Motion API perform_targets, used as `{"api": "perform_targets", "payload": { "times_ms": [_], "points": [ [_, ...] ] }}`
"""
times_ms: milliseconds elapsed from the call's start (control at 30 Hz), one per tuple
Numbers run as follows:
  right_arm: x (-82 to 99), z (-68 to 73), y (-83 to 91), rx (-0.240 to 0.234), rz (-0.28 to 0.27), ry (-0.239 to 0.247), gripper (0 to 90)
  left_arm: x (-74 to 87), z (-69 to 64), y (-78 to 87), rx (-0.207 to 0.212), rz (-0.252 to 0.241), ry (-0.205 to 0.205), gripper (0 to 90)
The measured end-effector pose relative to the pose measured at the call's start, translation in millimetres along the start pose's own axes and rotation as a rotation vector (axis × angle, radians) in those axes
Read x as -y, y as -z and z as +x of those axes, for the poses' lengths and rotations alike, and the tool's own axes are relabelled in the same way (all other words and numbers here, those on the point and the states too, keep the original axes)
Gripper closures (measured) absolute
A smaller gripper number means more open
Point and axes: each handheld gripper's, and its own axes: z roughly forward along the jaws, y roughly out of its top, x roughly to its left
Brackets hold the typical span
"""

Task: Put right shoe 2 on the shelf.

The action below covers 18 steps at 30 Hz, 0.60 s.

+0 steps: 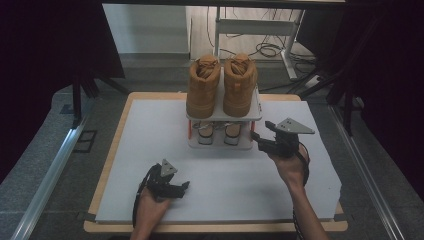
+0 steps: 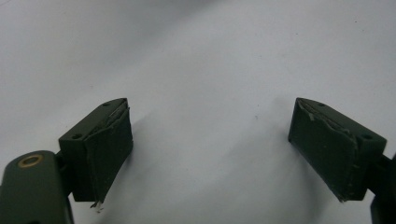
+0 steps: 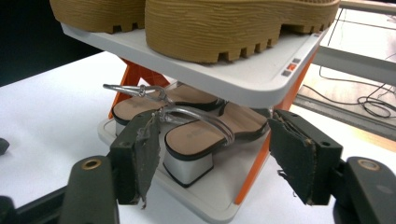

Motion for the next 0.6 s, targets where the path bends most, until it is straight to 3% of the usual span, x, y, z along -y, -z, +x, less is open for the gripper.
{"api": "perform_targets", "payload": {
  "times_ms": [600],
  "points": [
    [21.7, -9.5, 10.1, -0.018, 0.072, -0.021, 20.0, 0.1, -0.8, 0.0, -0.003, -0.004, 0.001, 13.5]
  ]
}}
